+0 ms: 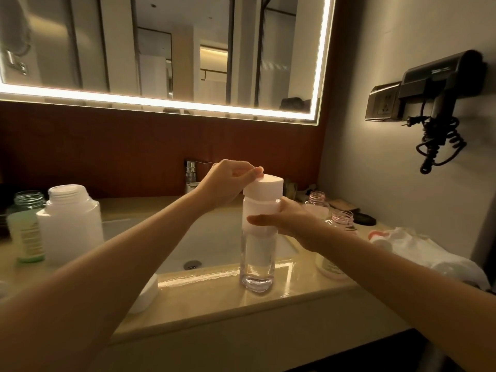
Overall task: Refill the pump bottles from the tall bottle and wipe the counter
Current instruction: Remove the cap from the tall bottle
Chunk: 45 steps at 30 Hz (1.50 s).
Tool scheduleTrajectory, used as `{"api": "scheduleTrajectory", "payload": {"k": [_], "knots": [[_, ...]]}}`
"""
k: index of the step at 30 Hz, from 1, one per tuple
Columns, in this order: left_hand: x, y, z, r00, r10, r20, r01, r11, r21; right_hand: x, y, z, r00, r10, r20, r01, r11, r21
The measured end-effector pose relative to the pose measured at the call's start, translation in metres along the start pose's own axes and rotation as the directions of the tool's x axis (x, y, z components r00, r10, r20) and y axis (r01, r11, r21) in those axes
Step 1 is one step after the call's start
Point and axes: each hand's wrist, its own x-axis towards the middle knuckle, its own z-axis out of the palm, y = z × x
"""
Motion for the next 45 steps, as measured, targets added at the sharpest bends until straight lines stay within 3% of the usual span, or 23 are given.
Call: {"api": "scheduleTrajectory", "payload": {"k": [2, 4, 7, 9, 11, 16, 23, 28, 31, 33, 36, 39, 42, 45], "knots": [[-0.004, -0.003, 0.004, 0.999, -0.049, 0.001, 0.049, 0.995, -0.087, -0.007, -0.003, -0.008, 0.994, 0.016, 0.107, -0.017, 1.000, 0.006], [-0.007, -0.006, 0.007, 0.994, -0.109, -0.016, 0.104, 0.977, -0.187, -0.014, -0.004, -0.017, 0.993, 0.039, 0.109, -0.039, 0.999, 0.000], [-0.016, -0.018, 0.010, 0.983, -0.168, -0.080, 0.138, 0.945, -0.296, -0.018, -0.004, -0.029, 0.996, 0.024, -0.085, -0.025, 0.999, -0.020], [-0.028, -0.031, 0.016, 0.978, -0.191, -0.086, 0.153, 0.931, -0.331, -0.019, -0.012, -0.034, 0.971, -0.087, -0.223, 0.078, 0.996, -0.045], [-0.046, -0.040, 0.027, 0.980, -0.196, -0.031, 0.174, 0.923, -0.344, -0.018, -0.020, -0.038, 0.948, -0.190, -0.256, 0.150, 0.974, -0.168], [-0.073, -0.048, 0.066, 0.962, -0.200, 0.186, 0.262, 0.866, -0.427, -0.010, -0.045, -0.028, 0.935, -0.320, -0.152, 0.211, 0.847, -0.487], [-0.067, -0.047, 0.089, 0.979, -0.195, 0.067, 0.205, 0.895, -0.397, 0.000, -0.054, -0.016, 0.945, -0.307, -0.111, 0.152, 0.713, -0.685], [-0.068, -0.056, 0.096, 0.980, -0.198, 0.005, 0.189, 0.923, -0.336, 0.002, -0.056, -0.018, 0.984, -0.167, -0.054, 0.118, 0.856, -0.504], [-0.069, -0.056, 0.099, 0.978, -0.204, -0.048, 0.182, 0.941, -0.286, 0.002, -0.061, -0.020, 0.991, -0.131, -0.029, 0.101, 0.875, -0.474], [-0.070, -0.055, 0.100, 0.976, -0.210, -0.065, 0.184, 0.944, -0.275, 0.002, -0.062, -0.018, 0.982, -0.175, -0.064, 0.110, 0.822, -0.558], [-0.070, -0.054, 0.102, 0.975, -0.205, -0.090, 0.176, 0.951, -0.254, 0.004, -0.061, -0.014, 0.963, -0.259, -0.076, 0.112, 0.640, -0.760], [-0.071, -0.052, 0.103, 0.971, -0.208, -0.117, 0.177, 0.956, -0.234, 0.007, -0.062, -0.015, 0.965, -0.253, -0.064, 0.070, 0.487, -0.870], [-0.072, -0.052, 0.103, 0.970, -0.211, -0.117, 0.180, 0.956, -0.231, 0.009, -0.066, -0.014, 0.978, -0.204, -0.031, 0.081, 0.515, -0.853], [-0.072, -0.051, 0.103, 0.972, -0.206, -0.117, 0.175, 0.957, -0.230, 0.008, -0.075, -0.018, 0.993, -0.088, 0.073, 0.112, 0.624, -0.773]]}}
